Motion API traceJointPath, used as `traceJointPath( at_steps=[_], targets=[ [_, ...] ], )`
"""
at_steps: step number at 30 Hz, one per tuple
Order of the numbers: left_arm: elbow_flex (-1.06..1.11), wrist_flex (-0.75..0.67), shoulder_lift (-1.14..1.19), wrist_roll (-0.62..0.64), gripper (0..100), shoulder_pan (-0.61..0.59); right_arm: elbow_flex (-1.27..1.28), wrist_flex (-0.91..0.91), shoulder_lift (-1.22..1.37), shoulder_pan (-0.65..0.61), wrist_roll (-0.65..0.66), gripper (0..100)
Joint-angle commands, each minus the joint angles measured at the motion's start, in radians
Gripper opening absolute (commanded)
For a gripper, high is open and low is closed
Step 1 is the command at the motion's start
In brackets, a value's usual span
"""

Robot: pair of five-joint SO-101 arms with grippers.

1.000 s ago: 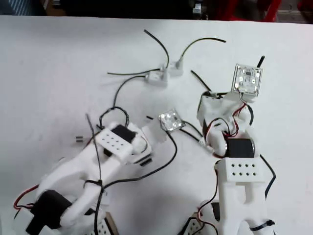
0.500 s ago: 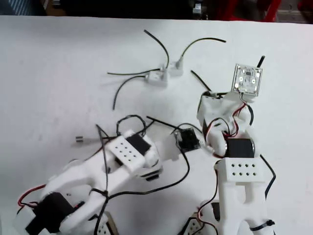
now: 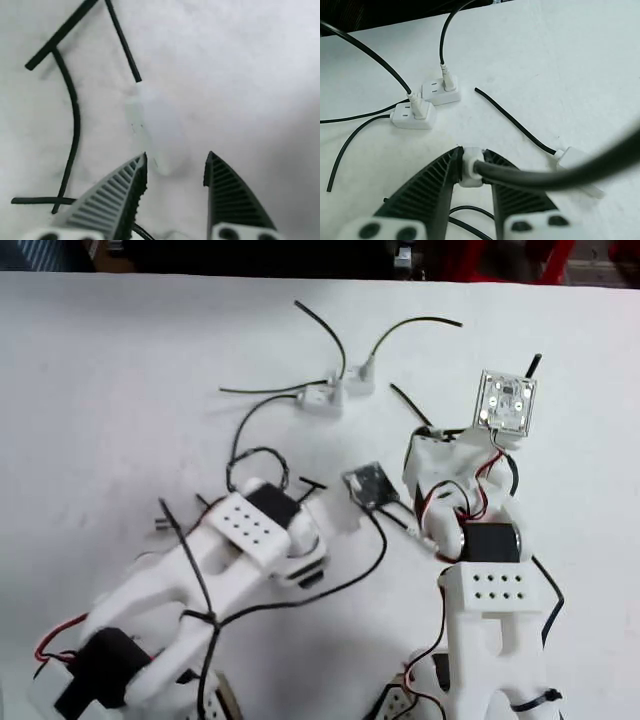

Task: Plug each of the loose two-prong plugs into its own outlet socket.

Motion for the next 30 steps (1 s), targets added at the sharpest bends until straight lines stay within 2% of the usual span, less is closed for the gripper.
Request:
traceJointPath(
  at_steps=[1,5,17,23,27,30],
  targets=[
    [-0.075,0.017,-0.015,0.043,24,-0.047,-0.006,-0.019,-0.018,0.016,0.005,1.7],
    [-0.075,0.009,-0.012,0.043,29,-0.093,-0.006,-0.019,-0.018,0.016,0.005,1.7],
    [-0.157,0.049,-0.015,0.043,29,-0.153,-0.006,-0.019,-0.018,0.016,0.005,1.7],
    [-0.244,0.043,-0.004,0.034,29,-0.292,-0.006,-0.019,-0.018,0.016,0.005,1.7],
    [-0.207,-0.054,-0.002,0.026,29,-0.381,-0.006,-0.019,-0.018,0.016,0.005,1.7],
    [-0.117,-0.127,-0.001,-0.02,29,-0.363,-0.006,-0.019,-0.018,0.016,0.005,1.7]
  ],
)
